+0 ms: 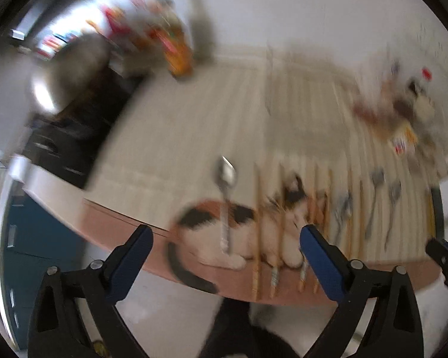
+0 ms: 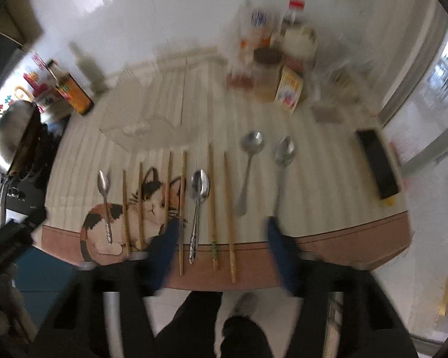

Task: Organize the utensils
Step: 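Lower the right tool onto a wooden chopstick and close it while the left tool grasps another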

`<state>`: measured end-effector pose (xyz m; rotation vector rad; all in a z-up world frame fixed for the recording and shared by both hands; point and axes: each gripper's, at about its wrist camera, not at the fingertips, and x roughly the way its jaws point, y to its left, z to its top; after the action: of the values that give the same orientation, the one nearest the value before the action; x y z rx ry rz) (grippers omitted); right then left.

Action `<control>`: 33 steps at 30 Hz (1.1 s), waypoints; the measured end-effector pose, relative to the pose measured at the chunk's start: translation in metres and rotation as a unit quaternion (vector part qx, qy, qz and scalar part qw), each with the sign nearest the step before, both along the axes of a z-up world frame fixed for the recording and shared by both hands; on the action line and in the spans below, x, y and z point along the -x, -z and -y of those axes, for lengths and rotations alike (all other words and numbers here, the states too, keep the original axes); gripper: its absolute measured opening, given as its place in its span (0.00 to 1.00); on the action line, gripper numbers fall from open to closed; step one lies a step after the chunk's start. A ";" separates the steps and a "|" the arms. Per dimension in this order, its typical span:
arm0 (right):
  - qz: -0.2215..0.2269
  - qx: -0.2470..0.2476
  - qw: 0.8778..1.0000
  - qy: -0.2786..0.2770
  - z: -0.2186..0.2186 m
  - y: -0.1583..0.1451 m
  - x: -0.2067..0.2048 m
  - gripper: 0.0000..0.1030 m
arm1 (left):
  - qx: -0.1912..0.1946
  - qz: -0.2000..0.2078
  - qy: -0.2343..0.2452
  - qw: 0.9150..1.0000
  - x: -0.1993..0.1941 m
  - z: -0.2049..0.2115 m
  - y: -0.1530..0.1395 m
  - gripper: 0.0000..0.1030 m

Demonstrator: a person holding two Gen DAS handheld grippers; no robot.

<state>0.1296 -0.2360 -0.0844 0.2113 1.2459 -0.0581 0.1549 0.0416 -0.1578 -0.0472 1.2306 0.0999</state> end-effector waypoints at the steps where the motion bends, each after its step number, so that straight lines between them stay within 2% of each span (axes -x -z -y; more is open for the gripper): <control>1: -0.017 -0.008 1.000 0.004 0.000 0.014 -0.007 0.39 | 0.012 -0.026 0.010 1.000 -0.009 0.002 0.019 0.80; 3: -0.040 -0.018 0.999 0.009 0.001 0.035 -0.016 0.33 | 0.036 -0.078 0.026 0.996 -0.025 0.006 0.054 0.68; 4: -0.056 -0.021 0.998 0.011 0.001 0.049 -0.022 0.32 | 0.044 -0.100 0.032 0.994 -0.033 0.008 0.071 0.59; 6: -0.074 -0.018 0.997 0.017 0.002 0.066 -0.030 0.32 | 0.053 -0.130 0.045 0.989 -0.047 0.012 0.099 0.50; 9: -0.114 -0.008 0.993 0.026 0.008 0.099 -0.040 0.32 | 0.052 -0.163 0.072 0.982 -0.058 0.019 0.126 0.43; 13: -0.167 -0.013 0.985 0.047 0.016 0.135 -0.045 0.32 | 0.036 -0.196 0.100 0.975 -0.059 0.027 0.147 0.42; 18: -0.184 -0.022 0.982 0.043 0.009 0.159 -0.052 0.32 | 0.022 -0.193 0.104 0.975 -0.055 0.034 0.146 0.36; 20: -0.187 -0.019 0.982 0.033 0.001 0.168 -0.057 0.32 | 0.006 -0.186 0.111 0.976 -0.055 0.038 0.146 0.23; 21: -0.187 -0.017 0.982 0.030 -0.001 0.171 -0.058 0.32 | 0.006 -0.181 0.117 0.977 -0.054 0.039 0.143 0.06; 23: -0.190 -0.015 0.982 0.019 -0.007 0.180 -0.063 0.31 | 0.006 -0.182 0.116 0.976 -0.053 0.040 0.143 0.05; 24: -0.192 -0.012 0.981 0.013 -0.010 0.184 -0.064 0.22 | 0.007 -0.181 0.112 0.977 -0.052 0.039 0.142 0.05; 27: -0.192 -0.002 0.981 -0.002 -0.017 0.188 -0.070 0.07 | -0.005 -0.177 0.105 0.979 -0.054 0.040 0.137 0.05; 30: -0.197 0.003 0.980 -0.007 -0.024 0.191 -0.065 0.07 | -0.009 -0.177 0.101 0.979 -0.052 0.043 0.137 0.05; 33: -0.210 -0.004 0.978 -0.012 -0.028 0.193 -0.054 0.07 | 0.003 -0.180 0.095 0.979 -0.043 0.044 0.139 0.05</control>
<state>0.1833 -0.2079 -0.2769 0.1961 1.6702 -0.0788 0.1983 -0.0023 -0.2969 0.0872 1.5904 -0.0655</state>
